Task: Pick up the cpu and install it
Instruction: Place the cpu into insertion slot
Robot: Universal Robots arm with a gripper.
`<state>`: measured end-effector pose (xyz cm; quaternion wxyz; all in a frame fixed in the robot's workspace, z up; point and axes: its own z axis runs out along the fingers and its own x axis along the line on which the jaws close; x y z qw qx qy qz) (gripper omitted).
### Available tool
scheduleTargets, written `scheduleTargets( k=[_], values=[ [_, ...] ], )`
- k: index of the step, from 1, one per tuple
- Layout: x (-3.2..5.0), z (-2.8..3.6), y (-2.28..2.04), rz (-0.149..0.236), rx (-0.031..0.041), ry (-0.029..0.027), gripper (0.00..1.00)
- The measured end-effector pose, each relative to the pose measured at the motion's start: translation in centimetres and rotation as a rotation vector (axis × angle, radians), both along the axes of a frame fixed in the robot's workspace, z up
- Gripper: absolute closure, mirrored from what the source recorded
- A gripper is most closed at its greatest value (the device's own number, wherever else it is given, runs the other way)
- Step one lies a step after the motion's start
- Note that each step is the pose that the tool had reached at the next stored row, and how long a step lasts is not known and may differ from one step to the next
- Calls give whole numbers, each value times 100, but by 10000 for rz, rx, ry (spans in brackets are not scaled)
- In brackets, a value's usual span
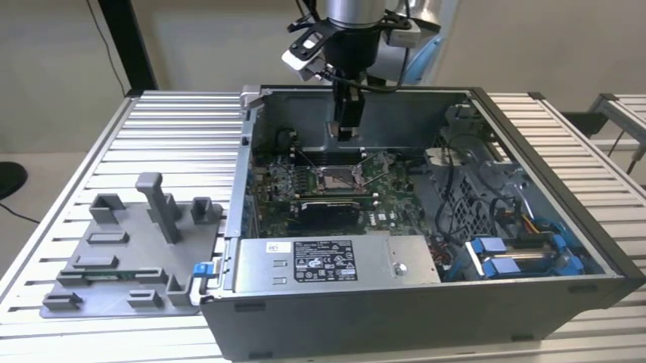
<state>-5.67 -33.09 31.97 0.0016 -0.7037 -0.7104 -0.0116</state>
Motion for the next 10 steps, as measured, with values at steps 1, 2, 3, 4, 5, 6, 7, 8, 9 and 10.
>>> scheduleTargets(
  k=[1,2,3,4,5,6,7,8,9,10],
  values=[
    [0,-18,14,0,6,1,100],
    [1,-36,27,0,11,0,100],
    [1,-54,41,0,17,0,100],
    [2,-72,54,-1,21,1,100],
    [5,-92,65,-1,28,1,100],
    [9,-109,69,1,33,0,100],
    [15,-127,71,1,37,0,100],
    [22,-144,72,0,43,0,100],
    [28,-162,72,-1,50,0,100],
    [35,-180,73,-1,54,0,100]
  ],
)
